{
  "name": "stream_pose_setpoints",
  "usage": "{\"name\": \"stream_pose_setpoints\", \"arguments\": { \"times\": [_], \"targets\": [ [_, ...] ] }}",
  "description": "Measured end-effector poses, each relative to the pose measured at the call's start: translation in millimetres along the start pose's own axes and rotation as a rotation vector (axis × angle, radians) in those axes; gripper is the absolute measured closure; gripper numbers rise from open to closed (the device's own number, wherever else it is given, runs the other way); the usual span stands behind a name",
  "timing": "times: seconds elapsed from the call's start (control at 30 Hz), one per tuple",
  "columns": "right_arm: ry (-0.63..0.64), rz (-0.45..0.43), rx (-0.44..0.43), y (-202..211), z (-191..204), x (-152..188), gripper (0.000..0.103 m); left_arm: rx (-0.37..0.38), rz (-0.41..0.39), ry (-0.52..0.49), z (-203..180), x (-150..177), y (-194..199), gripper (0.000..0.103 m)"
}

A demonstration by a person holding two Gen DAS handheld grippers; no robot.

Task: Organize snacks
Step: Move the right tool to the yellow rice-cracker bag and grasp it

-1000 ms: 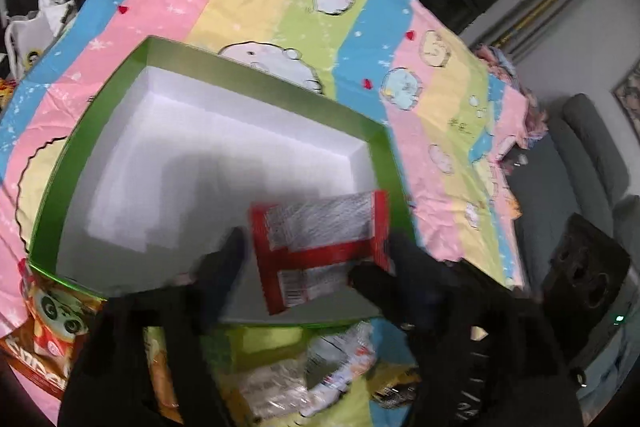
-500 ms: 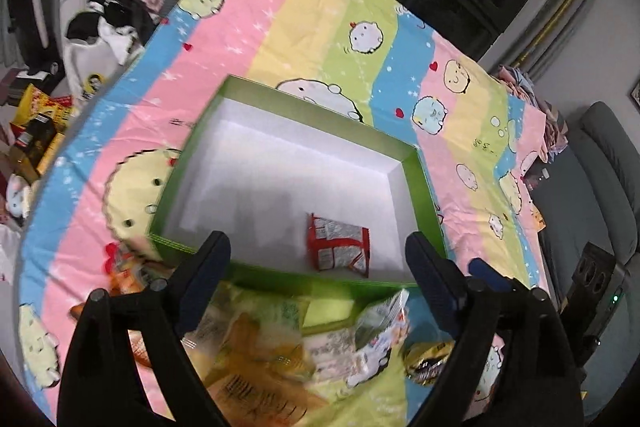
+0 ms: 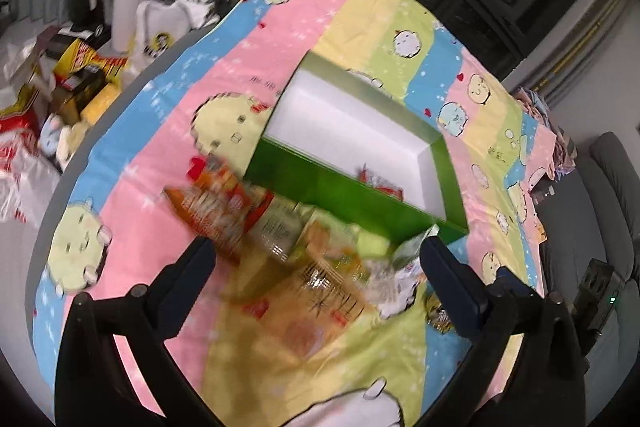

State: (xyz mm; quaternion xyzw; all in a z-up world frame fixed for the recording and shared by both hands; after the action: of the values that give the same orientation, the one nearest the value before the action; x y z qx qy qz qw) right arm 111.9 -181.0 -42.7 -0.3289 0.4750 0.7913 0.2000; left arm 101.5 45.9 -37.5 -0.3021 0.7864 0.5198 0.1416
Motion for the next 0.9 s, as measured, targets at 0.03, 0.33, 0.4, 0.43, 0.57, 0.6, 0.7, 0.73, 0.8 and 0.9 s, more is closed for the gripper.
{"name": "stream_pose_setpoints", "arguments": {
  "times": [0.03,0.33,0.4,0.43,0.57,0.6,0.7,0.73,0.8,0.9],
  "targets": [
    [0.014,0.003,-0.002,1.2,4.2,3.4,0.047,0.001,0.007,0.011,2.8,5.1,0.4,0.001],
    [0.179,0.115,-0.153,-26.0,77.6,41.8,0.047,0.081,0.11,0.19,21.8,48.9,-15.0,0.001],
    [0.216,0.132,-0.182,-35.3,93.2,47.9,0.047,0.099,0.121,0.225,22.2,54.1,-19.0,0.001],
    [0.236,0.136,-0.189,-39.8,99.5,49.1,0.047,0.103,0.127,0.233,21.8,56.3,-20.8,0.001],
    [0.291,0.153,-0.214,-57.4,119.2,47.5,0.047,0.119,0.145,0.251,19.2,61.5,-28.4,0.001],
    [0.306,0.157,-0.22,-62.3,125.0,46.5,0.047,0.128,0.152,0.256,18.6,61.9,-30.6,0.001],
    [0.339,0.175,-0.231,-75.6,134.5,43.9,0.047,0.148,0.162,0.282,19.8,61.9,-36.6,0.001],
    [0.35,0.181,-0.231,-80.0,136.9,44.0,0.047,0.15,0.167,0.286,20.2,61.4,-38.6,0.002],
    [0.363,0.186,-0.231,-88.5,139.2,43.8,0.047,0.147,0.169,0.284,21.5,60.3,-41.3,0.002],
    [0.362,0.217,-0.229,-102.8,138.1,48.0,0.047,0.168,0.191,0.296,20.9,64.1,-46.8,0.003]
  ]
}}
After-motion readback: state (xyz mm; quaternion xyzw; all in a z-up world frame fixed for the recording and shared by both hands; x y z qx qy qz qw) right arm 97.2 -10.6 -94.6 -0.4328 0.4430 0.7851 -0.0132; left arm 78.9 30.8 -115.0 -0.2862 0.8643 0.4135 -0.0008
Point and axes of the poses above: each gripper's, at about its wrist camera, not at the fingertips, and y roughly against the way its jaws point, z to its left, x to its underside, the point moved 10 cm from there along -y, roughly the way its jaws point, and after that the axes turned 3 degrees about -x, right-handed, at the moved point
